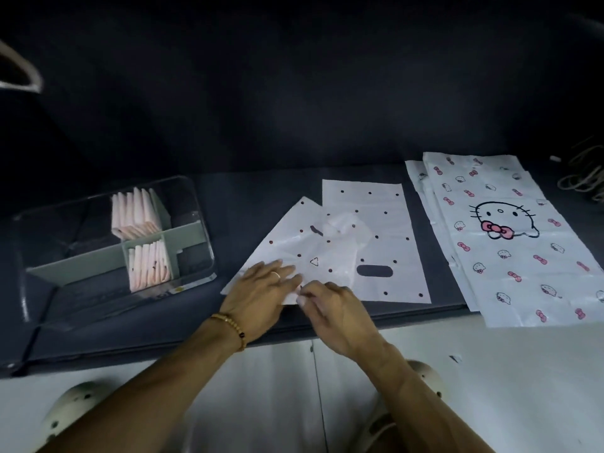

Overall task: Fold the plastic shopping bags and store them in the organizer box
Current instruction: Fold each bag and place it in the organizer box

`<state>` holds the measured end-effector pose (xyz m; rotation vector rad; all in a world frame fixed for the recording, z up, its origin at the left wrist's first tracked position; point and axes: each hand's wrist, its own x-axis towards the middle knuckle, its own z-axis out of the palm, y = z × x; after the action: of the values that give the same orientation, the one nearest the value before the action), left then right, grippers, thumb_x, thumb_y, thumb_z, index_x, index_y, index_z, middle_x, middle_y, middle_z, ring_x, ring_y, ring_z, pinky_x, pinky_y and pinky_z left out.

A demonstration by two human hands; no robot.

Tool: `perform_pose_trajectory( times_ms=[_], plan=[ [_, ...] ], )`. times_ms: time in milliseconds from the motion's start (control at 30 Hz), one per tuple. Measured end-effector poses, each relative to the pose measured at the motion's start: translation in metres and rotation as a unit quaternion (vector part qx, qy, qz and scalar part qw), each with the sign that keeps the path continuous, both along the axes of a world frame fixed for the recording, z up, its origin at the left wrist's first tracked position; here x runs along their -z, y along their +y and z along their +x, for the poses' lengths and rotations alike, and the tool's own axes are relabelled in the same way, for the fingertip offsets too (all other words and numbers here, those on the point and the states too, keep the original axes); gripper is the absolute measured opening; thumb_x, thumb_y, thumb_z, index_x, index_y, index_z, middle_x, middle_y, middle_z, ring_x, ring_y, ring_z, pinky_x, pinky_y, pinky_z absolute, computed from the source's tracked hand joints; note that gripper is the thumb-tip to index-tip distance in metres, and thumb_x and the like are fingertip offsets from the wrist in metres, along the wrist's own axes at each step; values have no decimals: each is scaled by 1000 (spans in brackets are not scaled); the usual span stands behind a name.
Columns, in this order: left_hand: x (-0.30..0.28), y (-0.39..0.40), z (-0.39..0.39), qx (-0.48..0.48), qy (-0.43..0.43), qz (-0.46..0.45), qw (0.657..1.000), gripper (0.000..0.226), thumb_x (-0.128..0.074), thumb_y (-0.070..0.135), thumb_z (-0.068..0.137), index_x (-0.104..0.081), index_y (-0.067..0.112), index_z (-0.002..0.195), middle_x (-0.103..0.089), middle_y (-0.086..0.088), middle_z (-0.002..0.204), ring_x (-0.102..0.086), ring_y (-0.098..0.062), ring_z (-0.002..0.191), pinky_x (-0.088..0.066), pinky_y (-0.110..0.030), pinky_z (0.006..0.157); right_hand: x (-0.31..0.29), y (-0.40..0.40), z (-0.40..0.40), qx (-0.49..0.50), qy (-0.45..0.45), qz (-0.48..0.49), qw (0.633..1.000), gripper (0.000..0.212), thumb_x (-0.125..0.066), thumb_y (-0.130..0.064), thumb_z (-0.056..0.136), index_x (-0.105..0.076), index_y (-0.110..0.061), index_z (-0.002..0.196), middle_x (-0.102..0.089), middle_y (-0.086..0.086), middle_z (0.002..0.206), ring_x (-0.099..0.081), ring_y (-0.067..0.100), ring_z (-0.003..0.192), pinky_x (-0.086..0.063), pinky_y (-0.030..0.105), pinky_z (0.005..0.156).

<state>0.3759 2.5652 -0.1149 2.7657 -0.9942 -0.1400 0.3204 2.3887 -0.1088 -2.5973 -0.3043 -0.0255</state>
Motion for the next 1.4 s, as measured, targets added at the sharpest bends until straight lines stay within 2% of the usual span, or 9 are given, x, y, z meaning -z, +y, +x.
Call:
perform_pose_trajectory(
  times_ms=[133,267,367,500,633,833,1100,1267,1400],
  plan=[
    [14,42,-11,-19,72,-1,997,61,-42,3,88,-38,28,144,-29,11,153,-16,-8,144,-5,-17,114,25,-14,-10,185,90,17,979,54,-26,-40,103,-33,-9,147,-33,9,155,-29,23,143,-23,41,116],
    [23,65,-12,-13,104,-7,994,61,-46,4,90,-35,27,145,-22,11,155,-9,-5,145,6,-10,111,44,-56,-5,153,170,-127,965,62,-29,-44,102,-14,-13,153,-9,5,162,-6,24,149,-10,46,119],
    [26,75,-12,5,99,13,995,67,-61,35,89,-28,30,147,-21,10,156,-8,-8,146,8,-14,112,32,-62,27,275,125,24,953,53,-50,-30,96,-37,-13,144,-47,7,143,-44,28,128,-35,40,108],
    [34,78,-16,17,106,60,992,78,-56,55,86,-8,45,148,-8,6,159,5,-16,147,9,-28,115,12,-53,61,318,199,309,874,53,-53,-21,86,-44,-25,138,-62,-7,93,-56,19,93,-44,30,85],
    [43,82,-9,31,103,69,992,72,-50,60,87,-11,50,146,-1,6,159,14,-16,146,15,-27,114,11,-52,71,258,217,319,886,35,-59,-26,85,-55,-37,118,-64,-6,90,-61,12,85,-47,25,75],
    [49,89,-4,26,138,44,989,66,-53,44,93,-11,54,144,3,9,160,19,-10,143,13,-26,114,13,-70,82,354,150,261,885,21,-61,-15,93,-64,-4,76,-59,8,67,-53,14,53,-51,24,54],
    [38,87,-6,20,149,45,988,67,-52,27,96,-13,49,146,4,10,159,17,-12,145,10,-27,115,3,-84,87,439,115,318,832,19,-62,3,87,-66,-14,80,-69,5,78,-66,18,66,-53,20,56],
    [29,77,-10,-6,145,28,989,61,-46,20,98,-20,43,147,-5,9,159,9,-12,146,13,-20,109,4,-67,56,388,31,113,914,32,-46,4,89,-67,-10,108,-67,8,109,-63,26,100,-43,22,86],
    [31,88,-10,12,152,48,987,55,-40,28,100,-17,45,147,-3,10,160,12,-10,146,10,-23,113,29,-41,23,25,27,-49,998,41,-52,-15,96,-51,-3,135,-46,13,145,-44,29,134,-35,45,111]
  ],
)
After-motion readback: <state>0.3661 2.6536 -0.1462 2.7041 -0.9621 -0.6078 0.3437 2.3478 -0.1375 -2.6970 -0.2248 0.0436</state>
